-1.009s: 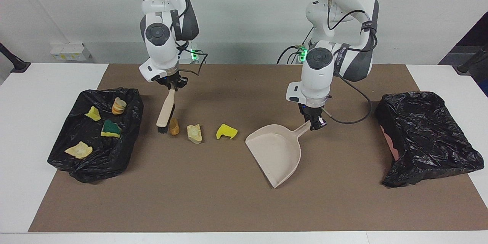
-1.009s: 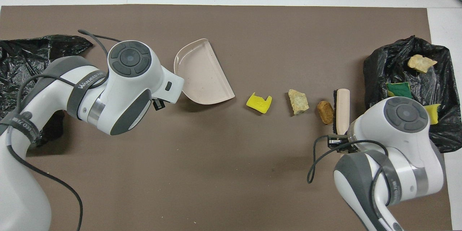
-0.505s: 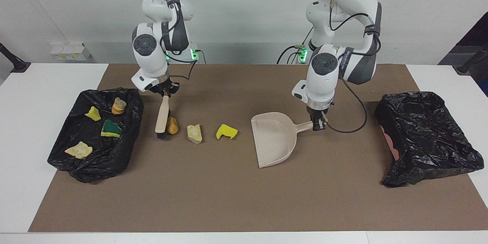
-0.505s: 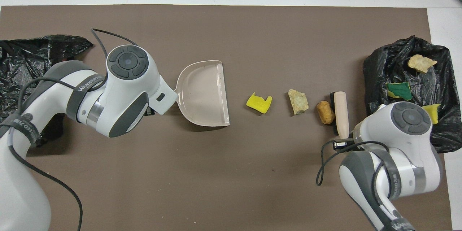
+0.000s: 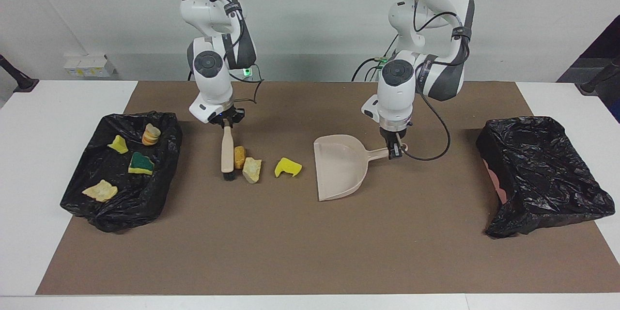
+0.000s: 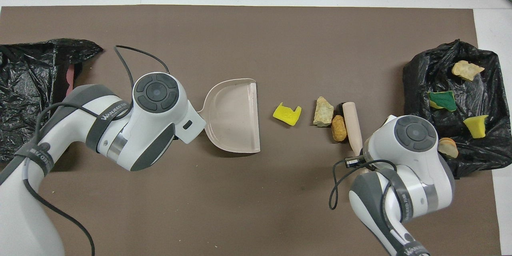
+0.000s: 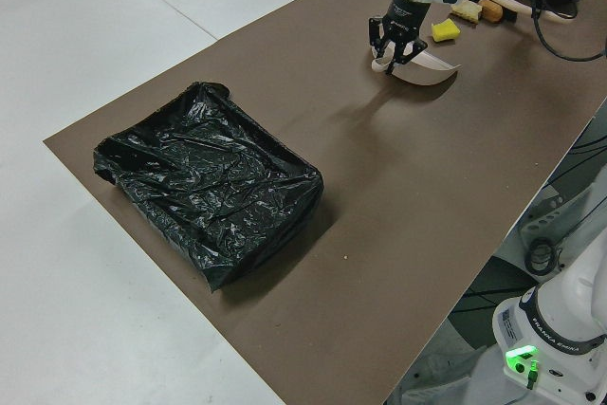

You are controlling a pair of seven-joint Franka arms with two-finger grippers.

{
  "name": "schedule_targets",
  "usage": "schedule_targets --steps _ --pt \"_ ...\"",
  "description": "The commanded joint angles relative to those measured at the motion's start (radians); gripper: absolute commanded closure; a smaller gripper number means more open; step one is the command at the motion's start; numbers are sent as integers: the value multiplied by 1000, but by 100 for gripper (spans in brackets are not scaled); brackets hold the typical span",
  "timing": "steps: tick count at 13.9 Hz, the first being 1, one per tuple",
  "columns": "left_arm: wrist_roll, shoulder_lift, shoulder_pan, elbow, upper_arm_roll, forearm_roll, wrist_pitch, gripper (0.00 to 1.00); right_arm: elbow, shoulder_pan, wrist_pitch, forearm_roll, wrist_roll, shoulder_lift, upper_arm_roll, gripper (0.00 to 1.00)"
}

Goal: Sweep and dump trash in bin
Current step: 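Sweep the remaining crumbs into the dustpan with the right gripper brush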

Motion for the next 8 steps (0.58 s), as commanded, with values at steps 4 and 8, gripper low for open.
schedule_targets --steps 4,8 --pt "1 -64 -19 -95 11 2 58 100 89 137 7 10 136 103 7 100" --pt "-1 -66 -11 -96 11 2 49 100 171 254 38 55 189 181 8 100"
